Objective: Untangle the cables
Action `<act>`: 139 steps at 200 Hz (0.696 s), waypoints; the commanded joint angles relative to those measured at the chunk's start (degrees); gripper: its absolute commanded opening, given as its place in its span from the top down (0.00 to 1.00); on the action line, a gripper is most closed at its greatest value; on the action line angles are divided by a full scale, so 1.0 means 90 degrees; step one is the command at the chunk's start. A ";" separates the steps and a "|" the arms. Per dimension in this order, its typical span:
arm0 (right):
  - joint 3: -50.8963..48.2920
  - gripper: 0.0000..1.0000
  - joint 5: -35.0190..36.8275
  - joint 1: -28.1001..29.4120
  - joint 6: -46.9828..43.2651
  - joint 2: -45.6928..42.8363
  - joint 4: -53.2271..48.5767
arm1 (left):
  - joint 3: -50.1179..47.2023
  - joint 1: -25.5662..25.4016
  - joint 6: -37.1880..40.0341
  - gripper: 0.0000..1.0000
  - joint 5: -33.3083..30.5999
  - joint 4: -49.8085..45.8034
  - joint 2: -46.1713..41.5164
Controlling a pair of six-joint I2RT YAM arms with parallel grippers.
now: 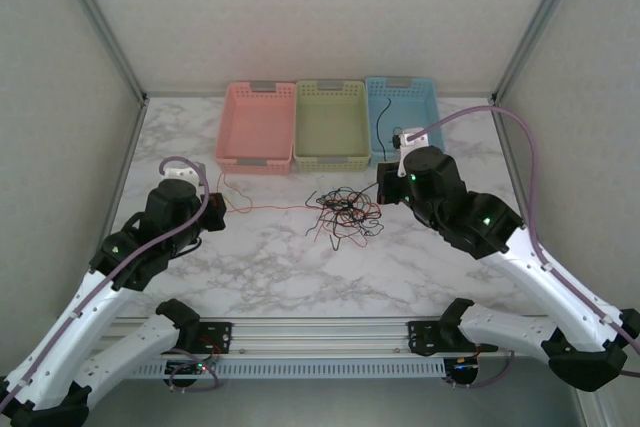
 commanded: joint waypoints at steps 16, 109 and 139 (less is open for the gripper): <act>0.0084 1.00 0.0468 -0.0103 -0.0268 -0.0205 -0.0051 | 0.0064 -0.0020 0.0056 1.00 -0.0224 -0.0135 -0.0027; -0.0934 1.00 0.0908 -0.1522 0.0254 -0.0107 -0.0552 | 0.0875 -0.0021 0.0379 1.00 -0.1114 -0.0927 -0.0204; -0.1434 1.00 0.0427 -0.2399 0.0452 -0.0027 -0.0482 | 0.1144 -0.0010 0.0578 1.00 -0.1562 -0.1187 -0.0355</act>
